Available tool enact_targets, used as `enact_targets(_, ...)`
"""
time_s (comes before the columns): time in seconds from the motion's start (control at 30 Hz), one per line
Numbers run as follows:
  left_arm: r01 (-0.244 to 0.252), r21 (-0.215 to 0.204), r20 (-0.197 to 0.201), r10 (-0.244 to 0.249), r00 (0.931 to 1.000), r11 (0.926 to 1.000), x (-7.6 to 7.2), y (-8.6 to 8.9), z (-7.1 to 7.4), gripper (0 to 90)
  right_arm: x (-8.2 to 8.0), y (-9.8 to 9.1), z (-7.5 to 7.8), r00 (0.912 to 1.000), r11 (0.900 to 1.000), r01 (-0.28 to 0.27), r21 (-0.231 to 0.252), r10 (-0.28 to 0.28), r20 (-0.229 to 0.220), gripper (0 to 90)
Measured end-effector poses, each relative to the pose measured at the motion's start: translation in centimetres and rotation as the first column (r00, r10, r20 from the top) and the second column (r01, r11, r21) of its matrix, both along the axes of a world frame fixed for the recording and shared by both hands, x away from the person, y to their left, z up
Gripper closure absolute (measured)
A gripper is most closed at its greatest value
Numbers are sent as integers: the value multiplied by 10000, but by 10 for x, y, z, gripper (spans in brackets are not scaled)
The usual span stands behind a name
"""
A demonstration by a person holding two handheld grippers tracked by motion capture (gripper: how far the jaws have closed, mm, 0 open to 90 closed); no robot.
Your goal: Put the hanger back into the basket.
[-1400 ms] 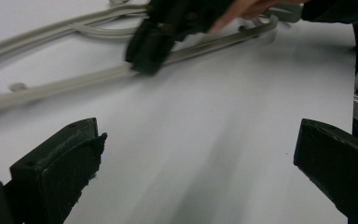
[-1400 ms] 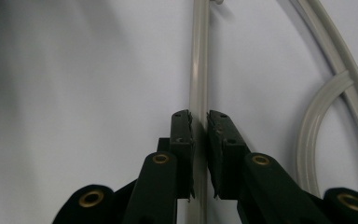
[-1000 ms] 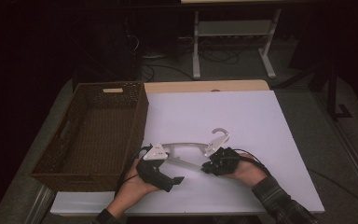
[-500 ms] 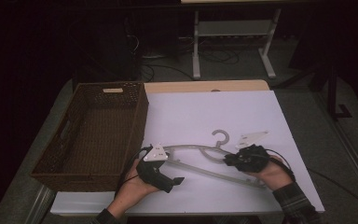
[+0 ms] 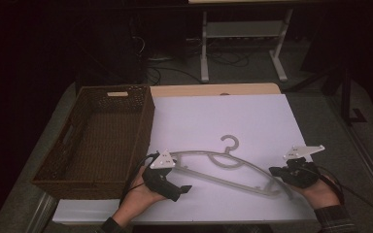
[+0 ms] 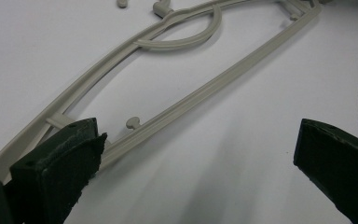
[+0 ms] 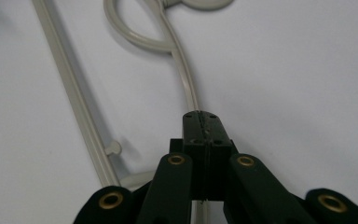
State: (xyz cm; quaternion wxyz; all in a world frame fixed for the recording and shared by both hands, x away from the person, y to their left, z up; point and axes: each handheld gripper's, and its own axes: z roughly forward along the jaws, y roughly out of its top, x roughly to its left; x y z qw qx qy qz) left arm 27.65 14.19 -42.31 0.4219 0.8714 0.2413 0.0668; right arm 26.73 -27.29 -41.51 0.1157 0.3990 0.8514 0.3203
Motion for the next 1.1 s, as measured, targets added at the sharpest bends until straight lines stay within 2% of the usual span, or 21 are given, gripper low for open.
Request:
enact_targets(0.07, -10, -7, -7, 10, 10000, 10000, 0, 0, 0, 0, 2, 2, -4, 9999, 9996, -63, -270, 59, -152, 896)
enact_targets(0.37, 11, 35, -16, -11, 10000, 10000, -1, 0, 0, 0, -1, 2, -8, 9981, 9971, -230, -720, 187, -594, 897)
enact_targets(0.6, -29, 13, -4, 30, 10000, 10000, 0, 0, 0, 0, 3, 5, -9, 9994, 9919, -194, -1252, 155, -324, 898)
enact_targets(0.67, -36, 15, -11, 36, 10000, 10000, 0, 0, 0, 0, 8, 4, -11, 9996, 9886, -102, -1501, 63, -267, 898)
enact_targets(0.77, -32, 53, -18, 32, 10000, 10000, 1, 0, -1, 0, 19, 1, -11, 9998, 9880, 110, -1539, -133, -137, 898)
enact_targets(0.83, -36, 63, -21, 36, 10000, 10000, 1, 0, -1, 0, 28, -1, -13, 9996, 9843, 278, -1741, -293, -58, 898)
enact_targets(0.97, -41, 77, -39, 41, 10000, 10000, 1, -1, -2, 0, 46, -5, -15, 9989, 9860, 477, -1597, -475, 52, 898)
enact_targets(1.1, -66, 76, -50, 66, 10000, 9999, 1, -2, -2, 0, 65, -9, -19, 9971, 9828, 750, -1686, -723, 220, 898)
